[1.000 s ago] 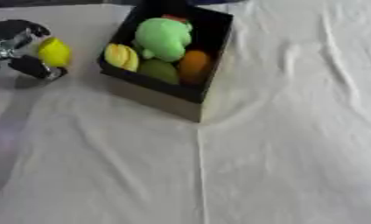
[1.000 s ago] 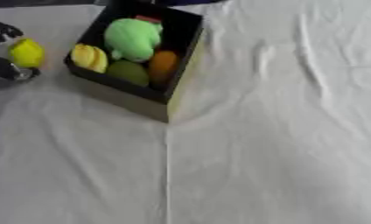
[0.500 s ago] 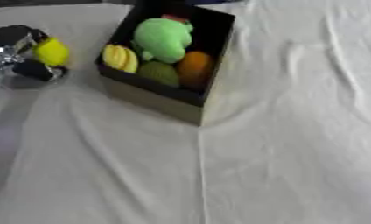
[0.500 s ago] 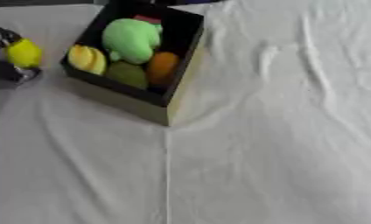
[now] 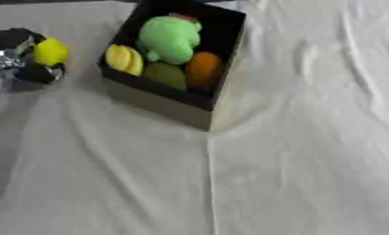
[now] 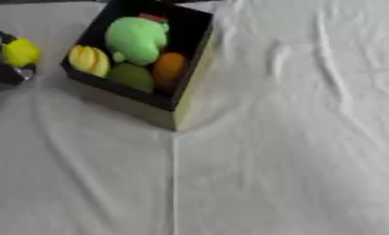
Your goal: Pick up objects on the table and place them in the box.
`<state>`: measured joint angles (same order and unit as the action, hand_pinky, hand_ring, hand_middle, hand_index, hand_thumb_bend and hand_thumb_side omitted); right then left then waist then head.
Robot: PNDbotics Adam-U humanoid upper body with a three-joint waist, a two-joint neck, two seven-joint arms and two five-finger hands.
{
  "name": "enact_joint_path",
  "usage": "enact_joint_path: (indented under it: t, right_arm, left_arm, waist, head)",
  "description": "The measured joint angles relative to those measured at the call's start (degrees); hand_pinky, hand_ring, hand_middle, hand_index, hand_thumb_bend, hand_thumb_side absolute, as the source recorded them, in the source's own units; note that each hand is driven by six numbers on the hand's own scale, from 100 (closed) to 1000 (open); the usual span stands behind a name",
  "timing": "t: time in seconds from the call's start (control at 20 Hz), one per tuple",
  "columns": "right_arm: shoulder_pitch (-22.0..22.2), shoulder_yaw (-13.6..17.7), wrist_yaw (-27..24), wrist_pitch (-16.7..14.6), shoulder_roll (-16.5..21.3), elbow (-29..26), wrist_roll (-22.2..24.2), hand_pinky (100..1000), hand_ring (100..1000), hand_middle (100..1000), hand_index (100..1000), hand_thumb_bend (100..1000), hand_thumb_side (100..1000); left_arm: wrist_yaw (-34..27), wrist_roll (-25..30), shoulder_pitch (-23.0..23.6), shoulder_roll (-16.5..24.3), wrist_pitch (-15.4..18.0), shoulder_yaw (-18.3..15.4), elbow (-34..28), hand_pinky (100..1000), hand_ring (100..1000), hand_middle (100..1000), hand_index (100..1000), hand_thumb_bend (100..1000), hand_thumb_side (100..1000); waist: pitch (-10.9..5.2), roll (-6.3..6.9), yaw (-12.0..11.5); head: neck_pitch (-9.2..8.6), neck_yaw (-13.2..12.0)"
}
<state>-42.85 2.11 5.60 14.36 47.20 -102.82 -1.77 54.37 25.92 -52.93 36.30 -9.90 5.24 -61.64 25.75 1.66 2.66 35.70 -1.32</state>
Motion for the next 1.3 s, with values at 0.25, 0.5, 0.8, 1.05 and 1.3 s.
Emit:
enact_joint_path:
  t: [0.25, 0.5, 0.8, 1.05, 1.3]
  right_arm:
    - [0.1, 0.0, 0.0, 0.0, 0.0, 0.0, 0.0, 871, 850, 544, 682, 100, 496]
    - [0.4, 0.0, -0.2, 0.0, 0.0, 0.0, 0.0, 872, 850, 544, 682, 100, 500]
    - [0.8, 0.0, -0.2, 0.0, 0.0, 0.2, 0.0, 873, 851, 545, 684, 100, 487]
    - [0.8, 0.0, -0.2, -0.3, 0.0, 0.2, -0.2, 873, 851, 546, 685, 100, 485]
    - [0.4, -0.1, -0.2, -0.6, 0.0, 0.2, 0.1, 873, 851, 547, 685, 100, 455]
  left_arm:
    - [-0.4, 1.1, 0.0, 0.2, 0.2, 0.0, -1.0, 791, 768, 745, 798, 103, 349]
    - [0.2, -0.6, 0.1, 0.7, -0.8, 0.1, -2.5, 730, 701, 648, 709, 100, 368]
    - [0.5, -3.4, 0.8, 1.7, -1.1, 0.8, -8.8, 724, 684, 626, 675, 100, 390]
    - [-0.1, -3.2, 0.9, 2.3, -0.3, 2.3, -17.7, 716, 672, 621, 671, 100, 397]
    - [-3.0, -1.3, -1.0, 2.4, 1.8, 6.0, -26.2, 714, 663, 623, 665, 100, 399]
  waist:
    - [0.0, 0.0, 0.0]
    - [-0.02, 0.03, -0.1]
    - [-0.12, 0.2, -0.3]
    - [-1.34, 0.25, -0.5]
    - [-2.01, 0.25, -0.3]
  head:
    - [0.01, 0.2]
    - [0.01, 0.4]
    - [0.04, 1.0]
    - [0.21, 1.5]
    - [0.58, 1.7]
